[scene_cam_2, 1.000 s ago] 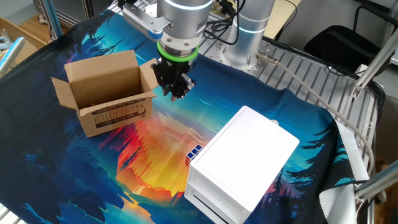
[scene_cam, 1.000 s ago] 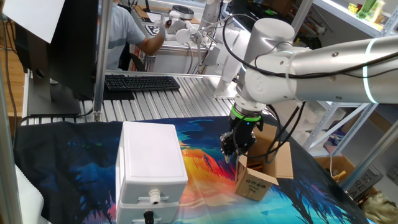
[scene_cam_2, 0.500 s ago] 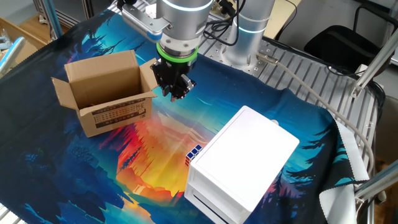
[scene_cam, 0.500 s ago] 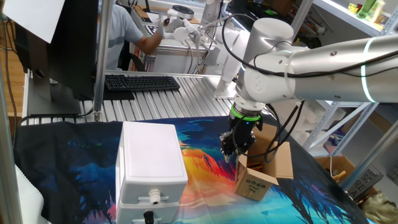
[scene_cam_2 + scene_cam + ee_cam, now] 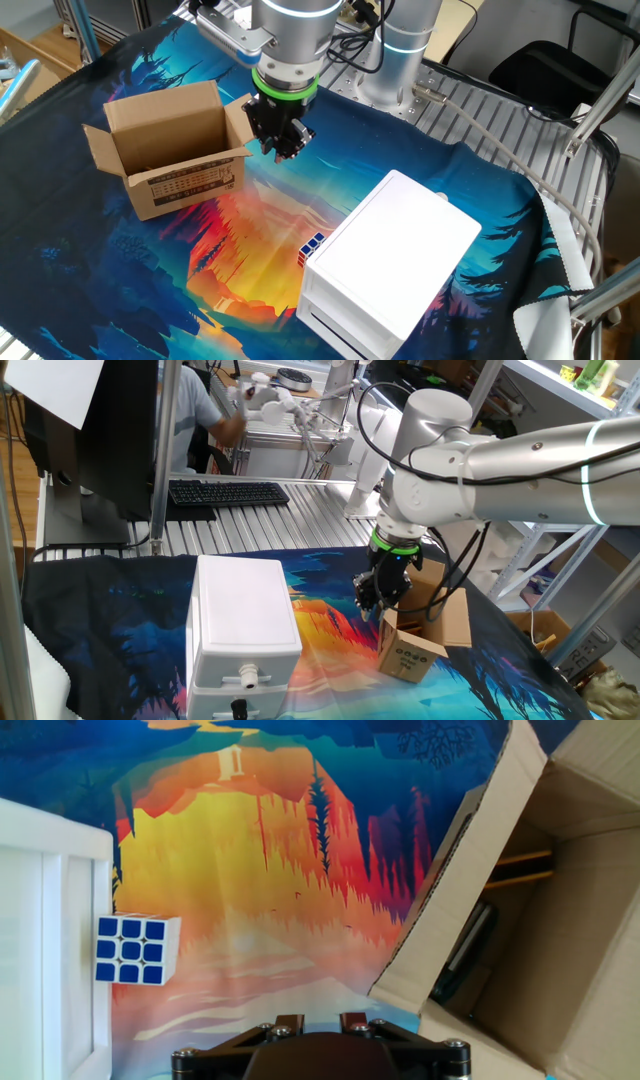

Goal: Cover the box

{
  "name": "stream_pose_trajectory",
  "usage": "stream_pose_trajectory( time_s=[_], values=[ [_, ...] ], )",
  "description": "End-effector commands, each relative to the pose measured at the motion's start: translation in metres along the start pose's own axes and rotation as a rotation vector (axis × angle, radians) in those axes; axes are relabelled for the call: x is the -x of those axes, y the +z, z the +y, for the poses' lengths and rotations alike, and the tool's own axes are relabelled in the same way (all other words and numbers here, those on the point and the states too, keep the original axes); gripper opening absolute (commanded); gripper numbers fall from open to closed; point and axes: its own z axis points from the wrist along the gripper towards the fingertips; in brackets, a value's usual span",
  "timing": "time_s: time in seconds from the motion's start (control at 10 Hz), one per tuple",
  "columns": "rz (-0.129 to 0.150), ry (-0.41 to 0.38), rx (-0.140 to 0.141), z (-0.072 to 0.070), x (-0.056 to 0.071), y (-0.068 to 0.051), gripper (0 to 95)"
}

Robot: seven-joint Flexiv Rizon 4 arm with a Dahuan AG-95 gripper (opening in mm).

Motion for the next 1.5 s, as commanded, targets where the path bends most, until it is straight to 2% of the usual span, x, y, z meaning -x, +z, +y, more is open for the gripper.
stream_pose_trajectory(
  time_s=[0.1,0.6,0.8,1.0,1.1,1.2,1.3,1.5],
  values=[
    [0.054,0.116,0.009,0.000,0.000,0.000,19.0],
    [0.050,0.153,0.019,0.000,0.000,0.000,19.0],
    [0.053,0.151,0.028,0.000,0.000,0.000,19.0],
    [0.050,0.140,0.025,0.000,0.000,0.000,19.0],
    [0.059,0.091,0.028,-0.001,-0.005,0.000,38.0],
    [0.068,0.055,0.033,-0.002,-0.013,0.000,38.0],
    [0.066,0.015,0.024,-0.003,-0.023,-0.001,38.0],
    [0.082,-0.046,0.008,-0.008,-0.034,-0.008,38.0]
  ],
)
